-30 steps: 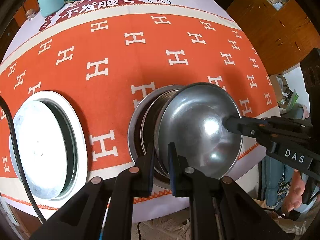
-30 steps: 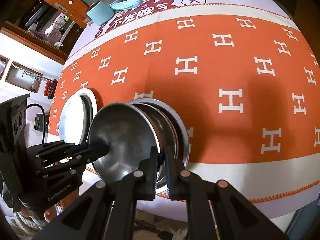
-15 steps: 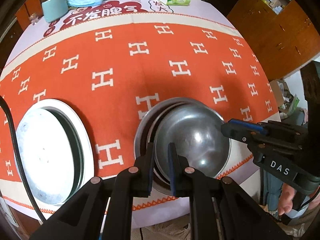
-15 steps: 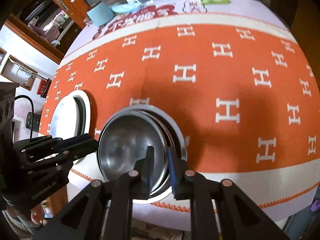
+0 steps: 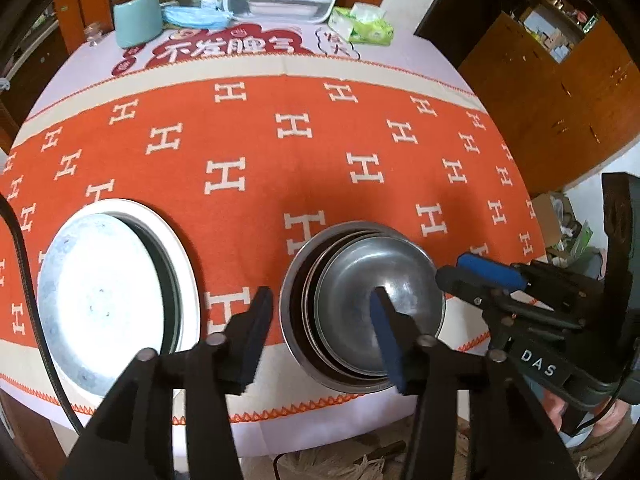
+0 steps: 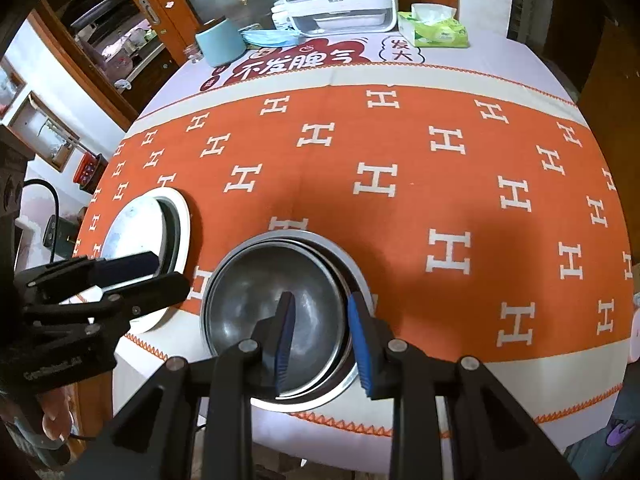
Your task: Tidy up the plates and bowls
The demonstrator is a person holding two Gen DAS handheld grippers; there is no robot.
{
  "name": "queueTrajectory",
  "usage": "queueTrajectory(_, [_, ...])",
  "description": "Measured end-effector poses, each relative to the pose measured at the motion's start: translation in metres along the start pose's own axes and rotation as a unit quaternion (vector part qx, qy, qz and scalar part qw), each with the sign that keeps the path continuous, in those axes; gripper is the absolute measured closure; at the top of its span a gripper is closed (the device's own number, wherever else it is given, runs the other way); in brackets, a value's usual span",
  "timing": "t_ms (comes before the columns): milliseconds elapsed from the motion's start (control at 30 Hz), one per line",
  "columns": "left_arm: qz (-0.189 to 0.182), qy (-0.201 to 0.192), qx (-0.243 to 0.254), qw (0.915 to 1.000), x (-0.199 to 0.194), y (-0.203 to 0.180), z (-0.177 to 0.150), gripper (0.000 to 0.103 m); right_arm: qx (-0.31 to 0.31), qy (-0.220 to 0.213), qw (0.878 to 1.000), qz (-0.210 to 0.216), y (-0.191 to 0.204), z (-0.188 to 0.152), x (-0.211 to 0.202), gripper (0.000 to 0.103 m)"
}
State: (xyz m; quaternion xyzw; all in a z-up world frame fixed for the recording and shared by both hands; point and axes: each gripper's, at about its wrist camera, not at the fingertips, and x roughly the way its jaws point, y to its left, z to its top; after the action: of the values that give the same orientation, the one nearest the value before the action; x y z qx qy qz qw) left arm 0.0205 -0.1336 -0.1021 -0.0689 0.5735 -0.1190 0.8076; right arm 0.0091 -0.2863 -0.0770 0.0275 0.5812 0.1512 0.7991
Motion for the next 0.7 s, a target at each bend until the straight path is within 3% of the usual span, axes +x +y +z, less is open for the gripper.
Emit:
queueTrajectory(300, [0.005, -0.013, -0.006, 0.9999, -0.012, 0.002, -0.014, 0.045, -0.007, -0.008, 1.0, 0.001, 0.006, -0.005, -0.006, 0.075])
queueTrajectory(433, [-0.005, -0.021, -0.013, 0.9997, -0.015, 0.005, -0.016, 0.035, -0.009, -0.014, 1.0, 0.001, 0.005, -0.007, -0.012, 0.074])
queueTrajectory(567, [-0.031, -0.041, -0.018, 0.9985, -0.022, 0.008, -0.017, 0.019, -0.01, -0.037, 0.999, 0.004, 0.003, -0.01, -0.023, 0.058])
queueTrajectory(700, [-0.052, -0.06, -0.014, 0.9968, -0.029, 0.008, -0.018, 0.016, -0.015, -0.07, 0.997, 0.006, 0.001, -0.013, -0.039, 0.039])
